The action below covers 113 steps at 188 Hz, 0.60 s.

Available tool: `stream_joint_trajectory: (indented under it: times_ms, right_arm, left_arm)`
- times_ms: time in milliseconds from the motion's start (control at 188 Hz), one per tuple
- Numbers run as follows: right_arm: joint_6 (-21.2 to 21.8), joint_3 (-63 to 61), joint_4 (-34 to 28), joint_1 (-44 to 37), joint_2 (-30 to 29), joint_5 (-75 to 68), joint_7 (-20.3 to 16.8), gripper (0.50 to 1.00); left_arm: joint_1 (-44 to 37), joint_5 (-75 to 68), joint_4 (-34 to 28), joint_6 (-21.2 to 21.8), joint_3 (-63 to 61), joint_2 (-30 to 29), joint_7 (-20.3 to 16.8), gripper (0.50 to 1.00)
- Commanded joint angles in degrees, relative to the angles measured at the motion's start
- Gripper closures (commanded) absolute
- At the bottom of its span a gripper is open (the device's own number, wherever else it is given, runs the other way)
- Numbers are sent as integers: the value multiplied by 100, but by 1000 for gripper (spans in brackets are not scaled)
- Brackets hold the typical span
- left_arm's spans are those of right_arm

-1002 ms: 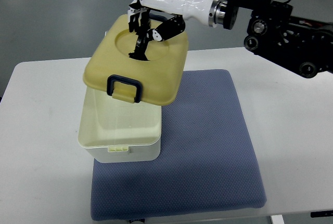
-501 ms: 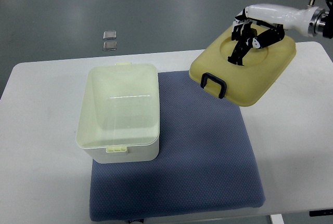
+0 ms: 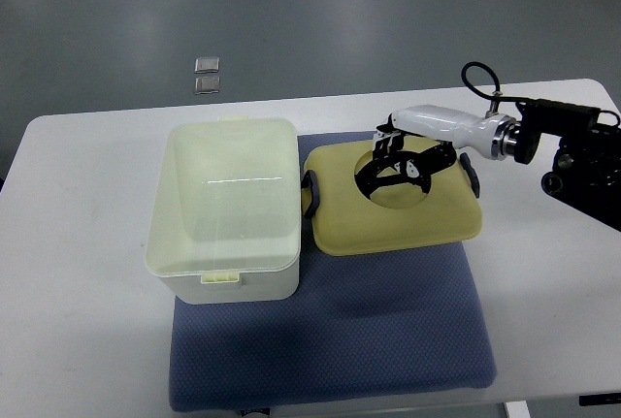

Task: Open white storage box with right hand
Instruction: 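Lower the yellow lid onto the cushion beside the box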

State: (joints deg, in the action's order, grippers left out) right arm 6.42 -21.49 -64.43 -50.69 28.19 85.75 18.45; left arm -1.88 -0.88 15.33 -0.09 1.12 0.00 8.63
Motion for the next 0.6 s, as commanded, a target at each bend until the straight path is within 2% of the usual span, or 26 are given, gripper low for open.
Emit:
stream_joint_trajectory:
  times_ms: [0, 213, 224, 229, 234, 240, 245, 250, 256, 261, 266, 272, 277, 282, 597]
  right_arm:
    - [-27, 57, 176, 24, -489, 30, -25, 1000]
    - [-106, 145, 300, 103, -639, 30, -25, 1000]
    - [-106, 145, 300, 103, -639, 30, -25, 985]
    - [-106, 145, 300, 103, -639, 30, -25, 910]
    - [-106, 145, 300, 103, -639, 30, -25, 910]
    - [-106, 145, 300, 111, -639, 21, -25, 827]
    - [-106, 145, 300, 112, -639, 21, -25, 826]
    - [-106, 145, 300, 112, -639, 21, -25, 739]
    - [-106, 145, 300, 112, -639, 21, -25, 738]
    - [-106, 137, 308, 120, -639, 21, -25, 669]
    - [-106, 137, 308, 120, -639, 21, -25, 668]
    - [-106, 145, 308, 120, -639, 21, -25, 618]
    - [-106, 145, 308, 120, -639, 21, -25, 617]
    - [-106, 137, 308, 120, -630, 21, -25, 587]
    - [-36, 145, 300, 147, -437, -5, -25, 572]
  left_arm:
    - [3, 0, -12, 0, 11, 0, -2, 500]
    - [3, 0, -21, 0, 11, 0, -2, 500]
    - [-6, 0, -21, 0, 11, 0, -2, 500]
    - [3, 0, -21, 0, 11, 0, -2, 500]
    - [3, 0, -21, 0, 11, 0, -2, 500]
    - [3, 0, -21, 0, 11, 0, -2, 500]
    - [3, 0, -21, 0, 11, 0, -2, 500]
    - [3, 0, -21, 0, 11, 0, -2, 500]
    - [3, 0, -21, 0, 11, 0, -2, 500]
    - [-6, 0, -21, 0, 11, 0, -2, 500]
    - [-6, 0, -21, 0, 11, 0, -2, 500]
    - [3, 0, -21, 0, 11, 0, -2, 500]
    - [3, 0, -21, 0, 11, 0, -2, 500]
    - [3, 0, -21, 0, 11, 0, -2, 500]
    - [3, 0, -21, 0, 11, 0, -2, 500]
